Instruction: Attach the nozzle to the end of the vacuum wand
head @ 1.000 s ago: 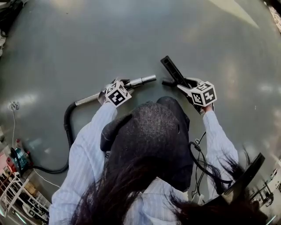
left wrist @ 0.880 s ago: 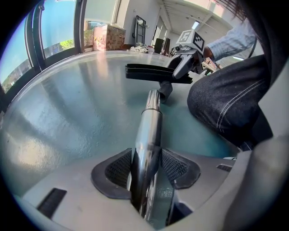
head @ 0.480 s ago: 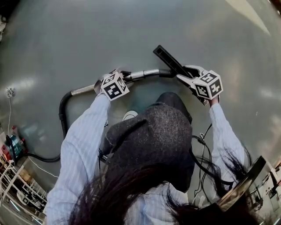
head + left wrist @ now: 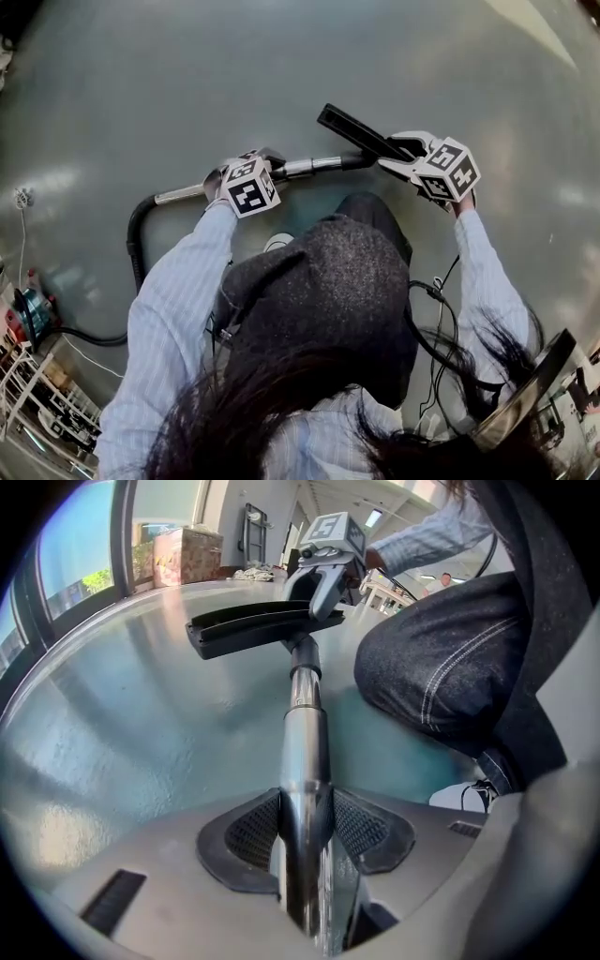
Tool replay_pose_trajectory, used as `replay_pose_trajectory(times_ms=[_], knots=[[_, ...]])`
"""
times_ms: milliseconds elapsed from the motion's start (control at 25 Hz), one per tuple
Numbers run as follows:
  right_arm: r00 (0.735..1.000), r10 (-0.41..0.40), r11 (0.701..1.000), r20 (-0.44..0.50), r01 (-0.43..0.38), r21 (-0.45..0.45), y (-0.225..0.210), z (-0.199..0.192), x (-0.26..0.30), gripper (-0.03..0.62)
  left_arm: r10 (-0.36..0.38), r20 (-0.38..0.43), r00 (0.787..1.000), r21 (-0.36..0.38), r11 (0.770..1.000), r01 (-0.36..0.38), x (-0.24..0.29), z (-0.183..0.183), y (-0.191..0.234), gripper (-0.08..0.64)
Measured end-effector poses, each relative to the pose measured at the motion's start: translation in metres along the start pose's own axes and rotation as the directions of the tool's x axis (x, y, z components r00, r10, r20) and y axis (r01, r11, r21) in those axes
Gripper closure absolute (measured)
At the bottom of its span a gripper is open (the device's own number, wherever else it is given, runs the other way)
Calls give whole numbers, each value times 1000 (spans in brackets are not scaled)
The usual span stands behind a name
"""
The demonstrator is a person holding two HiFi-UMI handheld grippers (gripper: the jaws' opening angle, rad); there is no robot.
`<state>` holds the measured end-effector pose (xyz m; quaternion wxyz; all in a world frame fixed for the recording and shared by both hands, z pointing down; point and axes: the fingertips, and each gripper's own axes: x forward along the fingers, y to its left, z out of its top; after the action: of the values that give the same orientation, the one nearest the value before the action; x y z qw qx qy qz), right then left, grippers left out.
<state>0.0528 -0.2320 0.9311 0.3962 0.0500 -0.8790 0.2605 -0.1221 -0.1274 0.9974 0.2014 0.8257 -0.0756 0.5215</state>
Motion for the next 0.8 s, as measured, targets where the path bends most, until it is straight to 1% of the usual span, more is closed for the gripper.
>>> replay_pose_trajectory(times_ms=[80, 200, 280, 360, 400, 440, 600, 800], knots=[[999, 40, 999, -18, -40, -16, 2, 1, -1, 364, -23, 10, 1000, 15, 1000, 23, -2, 1, -5, 388], [997, 79, 997, -21, -79, -16, 3, 8, 4, 364, -26, 31, 999, 11, 1000, 26, -9, -4, -5, 388], [994, 105, 994, -10, -105, 31, -1, 8, 8, 364, -17, 43, 999, 3, 1000, 16, -10, -4, -1, 388], [992, 125, 985, 26, -127, 114, -5, 5, 13, 364, 4, 58, 998, -17, 1000, -3, -10, -1, 3, 388], [991, 128, 982, 41, -132, 137, -5, 4, 15, 362, 12, 59, 998, -26, 1000, -10, -10, 0, 4, 388], [991, 126, 982, 49, -131, 139, -5, 3, 16, 364, 16, 57, 998, -30, 999, -14, -9, 1, 5, 388], [994, 106, 991, 35, -108, 84, -2, 5, 19, 362, 16, 49, 999, -39, 999, -14, -3, 2, 4, 388], [996, 81, 990, 24, -83, 111, 3, 12, 16, 364, 39, 54, 998, -60, 998, -36, -11, 4, 4, 387]])
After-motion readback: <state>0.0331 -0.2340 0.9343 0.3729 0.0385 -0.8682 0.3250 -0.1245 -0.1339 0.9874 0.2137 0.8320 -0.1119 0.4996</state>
